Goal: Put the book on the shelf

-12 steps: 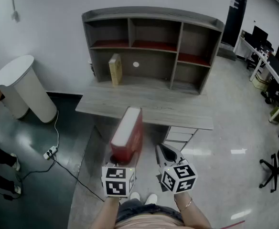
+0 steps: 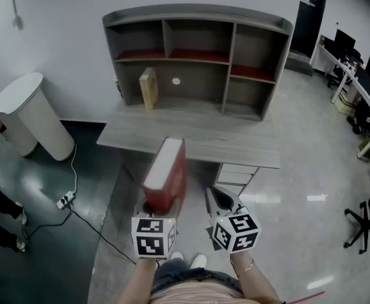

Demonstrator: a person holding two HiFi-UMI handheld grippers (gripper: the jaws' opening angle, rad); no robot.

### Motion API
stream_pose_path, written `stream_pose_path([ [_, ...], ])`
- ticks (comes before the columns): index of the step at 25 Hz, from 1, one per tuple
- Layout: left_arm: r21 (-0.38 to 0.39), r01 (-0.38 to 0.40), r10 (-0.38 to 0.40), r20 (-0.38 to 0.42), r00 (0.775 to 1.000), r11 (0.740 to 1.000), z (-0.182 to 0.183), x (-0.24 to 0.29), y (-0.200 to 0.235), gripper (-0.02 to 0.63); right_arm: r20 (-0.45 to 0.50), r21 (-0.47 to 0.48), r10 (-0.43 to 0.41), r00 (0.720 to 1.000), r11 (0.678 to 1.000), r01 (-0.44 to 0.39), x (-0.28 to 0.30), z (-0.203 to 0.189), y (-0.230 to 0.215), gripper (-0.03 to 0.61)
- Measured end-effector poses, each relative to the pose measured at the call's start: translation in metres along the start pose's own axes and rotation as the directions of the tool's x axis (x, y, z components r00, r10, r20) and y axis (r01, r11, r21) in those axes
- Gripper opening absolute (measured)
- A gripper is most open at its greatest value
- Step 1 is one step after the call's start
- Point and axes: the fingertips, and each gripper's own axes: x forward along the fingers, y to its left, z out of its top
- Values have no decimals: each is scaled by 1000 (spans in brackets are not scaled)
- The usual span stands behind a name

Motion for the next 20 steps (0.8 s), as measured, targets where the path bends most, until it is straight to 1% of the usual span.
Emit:
stream_pose_path([
  [5, -26, -23, 24, 21, 1000, 999, 10, -1, 8, 229, 25, 23, 34, 999, 999, -34, -4, 4, -4, 9],
  [9, -53, -29, 30, 32, 999, 998, 21, 4, 13, 229, 17, 20, 37, 999, 999, -37, 0, 7, -10, 9],
  [12, -49, -40, 42, 37, 998, 998, 30, 11, 15, 229, 11, 12, 39, 999, 999, -39, 5, 11, -16, 9],
  [17, -55, -24, 27, 51, 998, 998, 49, 29, 13, 227, 4, 16, 14, 1000, 1000, -14, 13, 19, -36, 9],
  [20, -64, -9, 12, 52, 999, 998, 54, 43, 15, 227, 7, 19, -2, 1000, 1000, 2, 23, 22, -47, 9],
])
